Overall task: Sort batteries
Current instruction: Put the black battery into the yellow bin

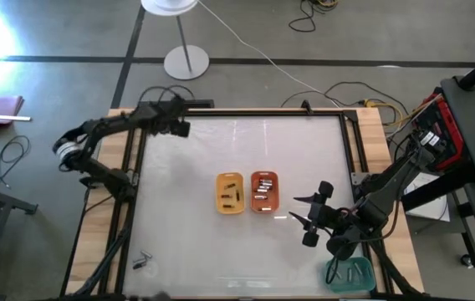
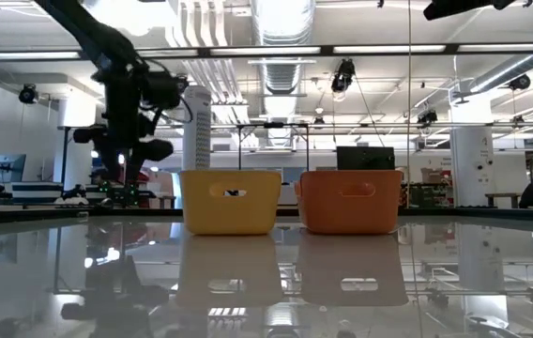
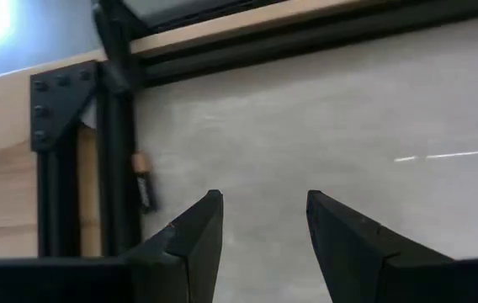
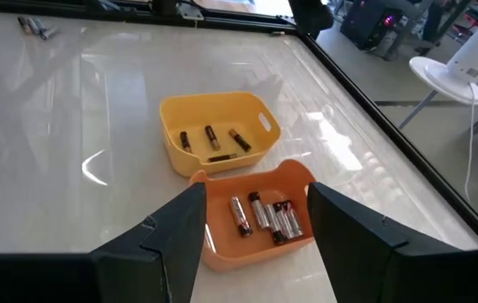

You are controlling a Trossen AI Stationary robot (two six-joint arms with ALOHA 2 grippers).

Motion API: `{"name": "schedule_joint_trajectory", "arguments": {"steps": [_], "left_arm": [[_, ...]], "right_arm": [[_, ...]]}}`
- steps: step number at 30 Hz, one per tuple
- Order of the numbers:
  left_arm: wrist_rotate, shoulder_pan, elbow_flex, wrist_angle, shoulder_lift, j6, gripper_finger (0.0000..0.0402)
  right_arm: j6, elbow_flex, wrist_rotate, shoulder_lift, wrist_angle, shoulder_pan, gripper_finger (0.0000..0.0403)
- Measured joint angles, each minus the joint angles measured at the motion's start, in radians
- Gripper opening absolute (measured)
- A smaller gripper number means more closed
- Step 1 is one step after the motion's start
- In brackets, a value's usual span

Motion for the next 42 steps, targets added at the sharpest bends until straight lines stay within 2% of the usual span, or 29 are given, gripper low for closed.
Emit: {"name": "schedule_joint_trajectory", "arguments": {"steps": [6, 12, 15, 25, 27, 30, 35, 38, 42], "left_arm": [[0.015, 0.155, 0.166, -0.117, 0.169, 0.048, 0.0152], [0.011, 0.191, 0.348, -0.347, 0.346, 0.091, 0.0145], [-0.016, 0.209, 0.407, -0.392, 0.401, 0.044, 0.0136], [-0.041, 0.225, 0.322, -0.316, 0.397, -0.404, 0.0123], [-0.073, 0.21, 0.31, -0.303, 0.388, -0.539, 0.0123], [-0.078, 0.175, 0.292, -0.299, 0.387, -0.823, 0.0123], [-0.124, 0.135, 0.255, -0.314, 0.387, -1.179, 0.0123], [-0.135, 0.13, 0.236, -0.311, 0.387, -1.284, 0.0123], [-0.136, 0.132, 0.224, -0.309, 0.387, -1.309, 0.0123]], "right_arm": [[0.001, -0.018, 0.0, 0.0, 0.0, 0.0, 0.0201], [0.007, -0.047, 0.0, 0.0, 0.0, 0.0, 0.0201], [0.013, -0.062, 0.0, 0.0, -0.001, 0.0, 0.0201], [-0.03, -0.085, 0.0, 0.0, -0.002, 0.002, 0.0201], [-0.064, -0.094, 0.0, 0.0, -0.003, 0.002, 0.0201], [-0.088, -0.111, 0.011, 0.0, -0.002, 0.002, 0.0201], [-0.042, -0.145, 0.015, -0.001, -0.01, 0.002, 0.0201], [0.075, -0.164, 0.015, -0.026, -0.097, 0.005, 0.0201], [0.134, -0.179, 0.052, -0.061, -0.104, 0.005, 0.0201]]}}
